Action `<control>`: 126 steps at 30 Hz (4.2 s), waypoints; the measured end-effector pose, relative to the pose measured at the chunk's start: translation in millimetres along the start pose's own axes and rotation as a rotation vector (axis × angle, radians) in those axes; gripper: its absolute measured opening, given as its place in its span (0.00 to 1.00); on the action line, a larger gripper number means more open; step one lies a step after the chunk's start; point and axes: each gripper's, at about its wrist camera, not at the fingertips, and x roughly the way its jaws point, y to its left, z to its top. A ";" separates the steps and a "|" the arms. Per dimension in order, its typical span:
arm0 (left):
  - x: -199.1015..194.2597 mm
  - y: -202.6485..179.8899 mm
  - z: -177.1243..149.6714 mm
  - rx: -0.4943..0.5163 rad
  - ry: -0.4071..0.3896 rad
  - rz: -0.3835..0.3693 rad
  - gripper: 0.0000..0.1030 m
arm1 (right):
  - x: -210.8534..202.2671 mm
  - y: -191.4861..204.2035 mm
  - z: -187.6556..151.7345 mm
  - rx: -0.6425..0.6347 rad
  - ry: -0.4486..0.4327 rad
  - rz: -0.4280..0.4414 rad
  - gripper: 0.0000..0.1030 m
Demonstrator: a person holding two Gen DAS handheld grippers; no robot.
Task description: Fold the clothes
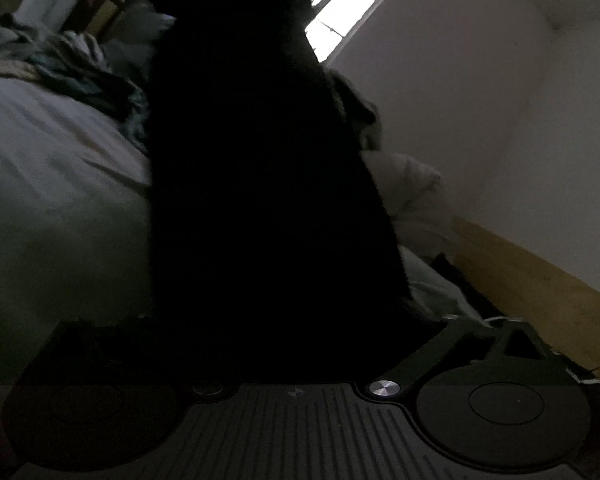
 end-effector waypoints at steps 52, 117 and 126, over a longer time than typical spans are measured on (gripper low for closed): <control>289.6 -349.2 169.5 0.188 -0.134 -0.506 0.33 | 312.5 -478.9 94.6 -0.289 -0.152 -0.278 0.20; 503.1 -244.2 46.1 0.981 -0.092 -0.090 0.81 | 375.3 -423.4 -73.9 0.500 0.276 0.203 0.84; 510.8 -223.2 32.9 1.033 -0.158 -0.098 0.87 | 387.0 -398.3 -93.9 0.479 0.262 0.152 0.91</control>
